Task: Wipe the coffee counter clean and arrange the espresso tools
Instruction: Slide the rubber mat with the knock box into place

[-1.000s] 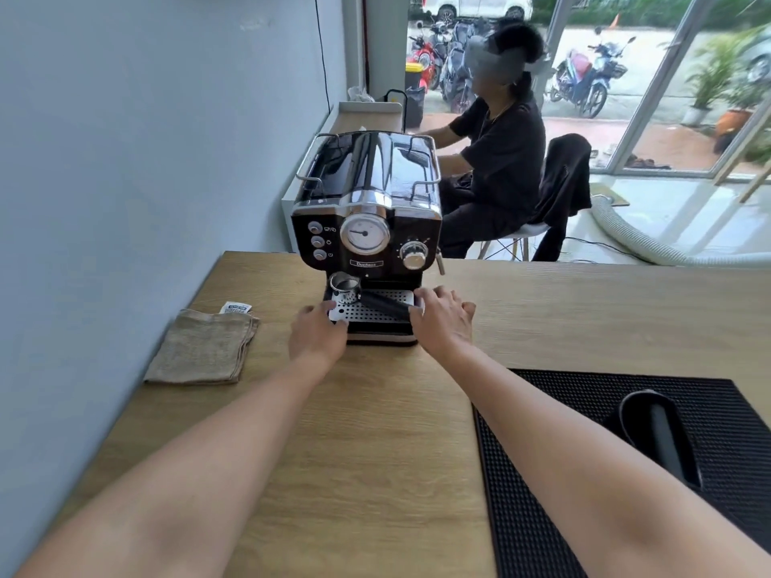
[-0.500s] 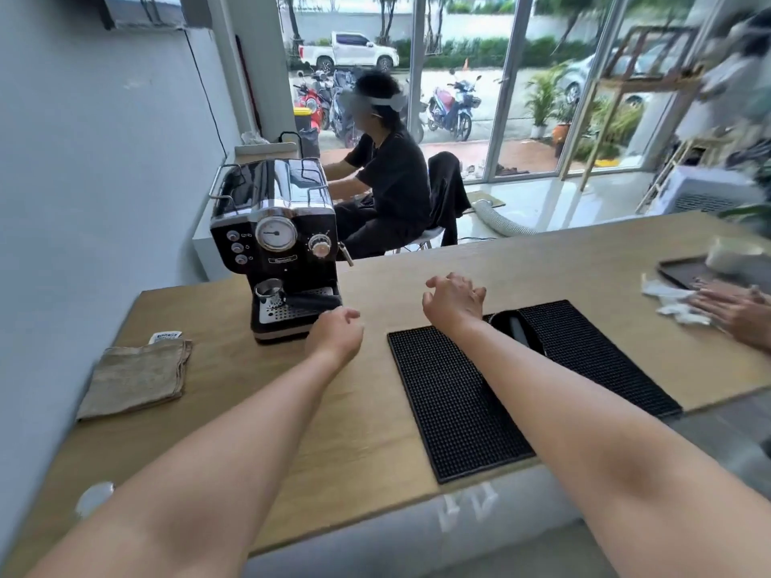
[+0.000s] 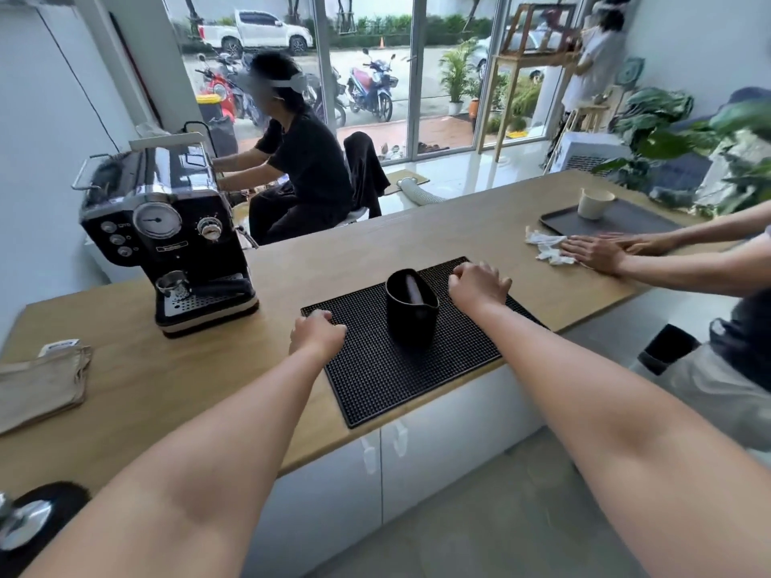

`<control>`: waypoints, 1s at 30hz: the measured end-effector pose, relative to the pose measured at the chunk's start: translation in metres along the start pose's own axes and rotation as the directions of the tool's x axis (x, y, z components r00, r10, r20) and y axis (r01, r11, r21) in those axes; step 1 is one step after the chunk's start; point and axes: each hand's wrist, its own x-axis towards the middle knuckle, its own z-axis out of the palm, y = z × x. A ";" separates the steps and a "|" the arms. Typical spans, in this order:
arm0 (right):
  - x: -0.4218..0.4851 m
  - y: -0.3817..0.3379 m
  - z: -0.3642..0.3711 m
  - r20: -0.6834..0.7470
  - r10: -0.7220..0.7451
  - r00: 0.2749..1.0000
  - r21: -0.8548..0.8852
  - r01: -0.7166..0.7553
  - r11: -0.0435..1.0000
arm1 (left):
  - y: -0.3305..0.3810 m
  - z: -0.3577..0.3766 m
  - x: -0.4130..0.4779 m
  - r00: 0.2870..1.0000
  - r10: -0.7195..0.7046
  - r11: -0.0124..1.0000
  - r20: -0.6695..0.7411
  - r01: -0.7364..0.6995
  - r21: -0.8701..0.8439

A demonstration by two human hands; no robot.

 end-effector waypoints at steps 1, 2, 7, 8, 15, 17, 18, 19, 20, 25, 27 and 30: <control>0.003 0.012 0.000 0.006 0.009 1.000 -0.004 -0.009 1.000 | 0.000 0.007 0.001 0.999 -0.047 0.999 -0.013 0.047 0.006; 0.008 0.023 0.000 0.026 0.018 1.000 -0.014 -0.018 1.000 | 0.001 0.012 0.001 0.995 -0.095 0.995 -0.028 0.095 0.019; 0.036 0.075 0.009 0.152 0.081 0.985 -0.094 -0.067 0.993 | 0.002 0.038 0.005 0.948 -0.302 0.951 -0.104 0.307 0.031; 0.040 0.083 0.013 0.173 0.092 0.981 -0.103 -0.075 0.992 | 0.002 0.041 0.005 0.937 -0.331 0.942 -0.112 0.334 0.018; 0.069 0.114 0.037 0.263 0.150 0.953 -0.107 -0.126 0.986 | 0.006 0.061 0.005 0.878 -0.451 0.892 -0.161 0.450 -0.050; 0.077 0.117 0.045 0.271 0.189 0.944 -0.104 -0.166 0.981 | 0.000 0.065 0.007 0.847 -0.499 0.867 -0.185 0.486 -0.114; 0.079 0.118 0.048 0.267 0.205 0.942 -0.102 -0.184 0.978 | -0.004 0.066 0.008 0.830 -0.527 0.849 -0.184 0.502 -0.166; 0.083 0.119 0.051 0.256 0.210 0.944 -0.102 -0.190 0.977 | -0.007 0.067 0.010 0.813 -0.555 0.826 -0.176 0.514 -0.231; 0.086 0.121 0.053 0.238 0.209 0.948 -0.103 -0.190 0.976 | -0.011 0.066 0.012 0.800 -0.578 0.802 -0.162 0.520 -0.294; 0.104 0.132 0.054 0.148 0.224 0.963 -0.021 -0.223 0.975 | -0.018 0.067 0.013 0.805 -0.575 0.763 -0.142 0.466 -0.448; 0.109 0.134 0.055 0.176 0.218 0.960 0.113 -0.240 0.964 | -0.019 0.069 0.011 0.821 -0.552 0.771 -0.148 0.435 -0.465; 0.110 0.134 0.054 0.161 0.183 0.970 0.236 -0.218 0.947 | -0.025 0.066 0.008 0.853 -0.500 0.794 -0.150 0.382 -0.472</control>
